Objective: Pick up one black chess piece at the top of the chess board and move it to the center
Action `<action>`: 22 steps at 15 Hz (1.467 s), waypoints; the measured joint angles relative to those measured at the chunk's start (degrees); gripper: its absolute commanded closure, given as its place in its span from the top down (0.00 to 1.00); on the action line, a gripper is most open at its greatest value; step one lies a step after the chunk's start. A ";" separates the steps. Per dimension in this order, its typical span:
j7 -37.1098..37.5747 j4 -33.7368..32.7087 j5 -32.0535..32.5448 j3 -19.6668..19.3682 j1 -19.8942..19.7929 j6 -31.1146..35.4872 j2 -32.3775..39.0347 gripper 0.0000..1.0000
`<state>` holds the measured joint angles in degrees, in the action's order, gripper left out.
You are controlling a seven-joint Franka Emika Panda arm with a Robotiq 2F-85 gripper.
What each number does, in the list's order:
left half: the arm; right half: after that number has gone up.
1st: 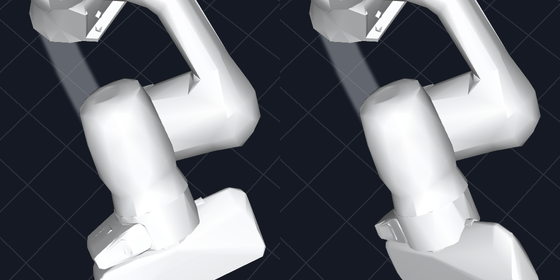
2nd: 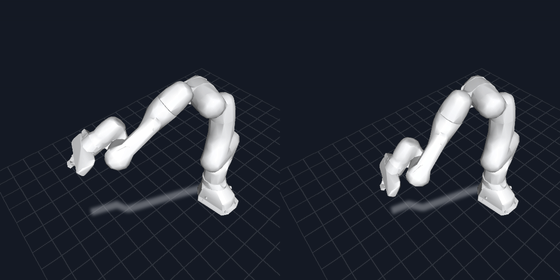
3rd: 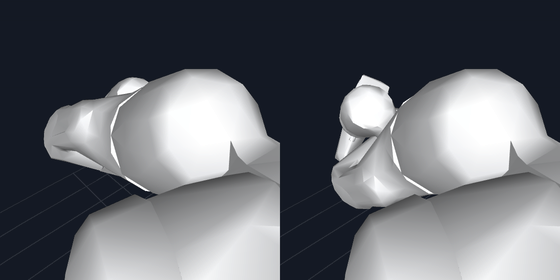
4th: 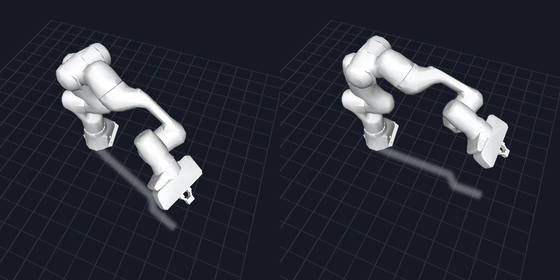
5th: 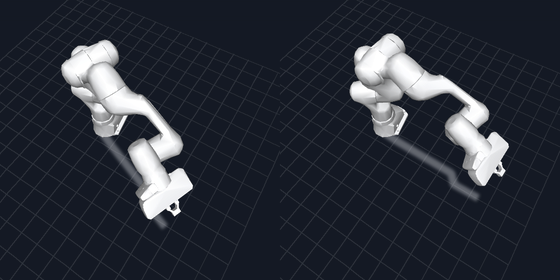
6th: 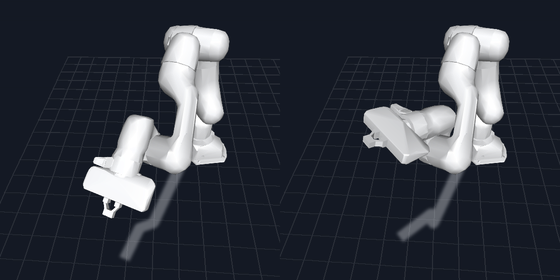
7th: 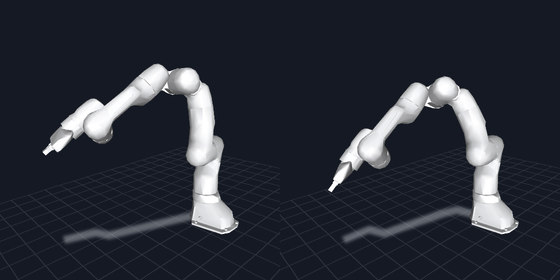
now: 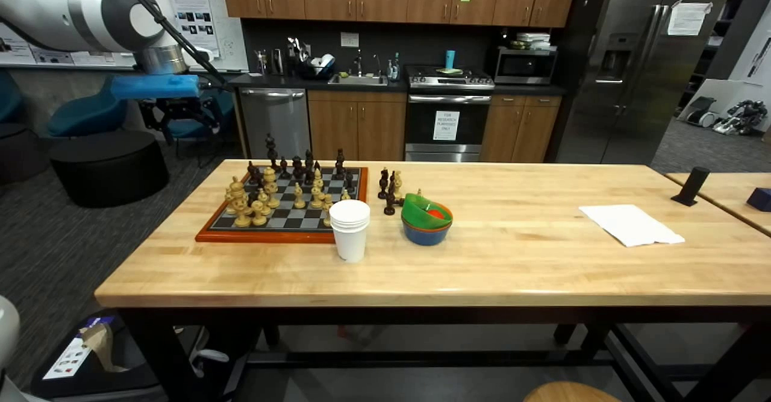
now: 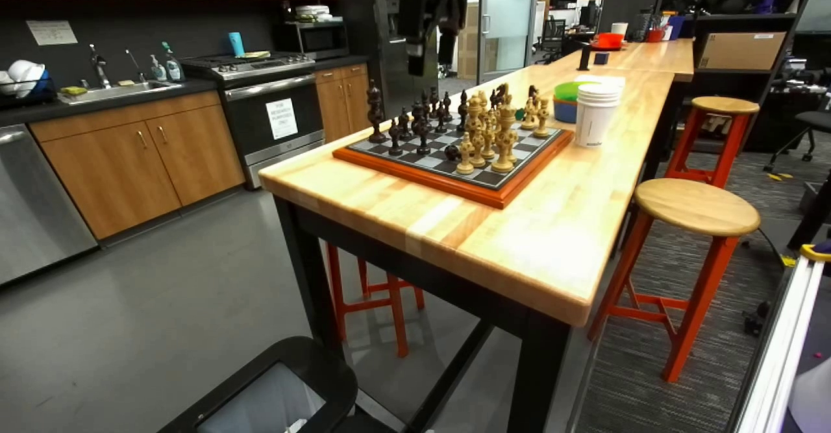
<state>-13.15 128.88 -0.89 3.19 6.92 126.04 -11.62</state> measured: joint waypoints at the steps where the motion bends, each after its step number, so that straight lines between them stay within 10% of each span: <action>1: 0.00 0.00 0.00 0.03 0.00 0.00 0.00 1.00; 22: -12.53 -33.51 1.79 -3.41 -7.35 -3.63 31.77 1.00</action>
<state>-25.67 95.37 0.90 -0.22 -0.42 122.40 20.15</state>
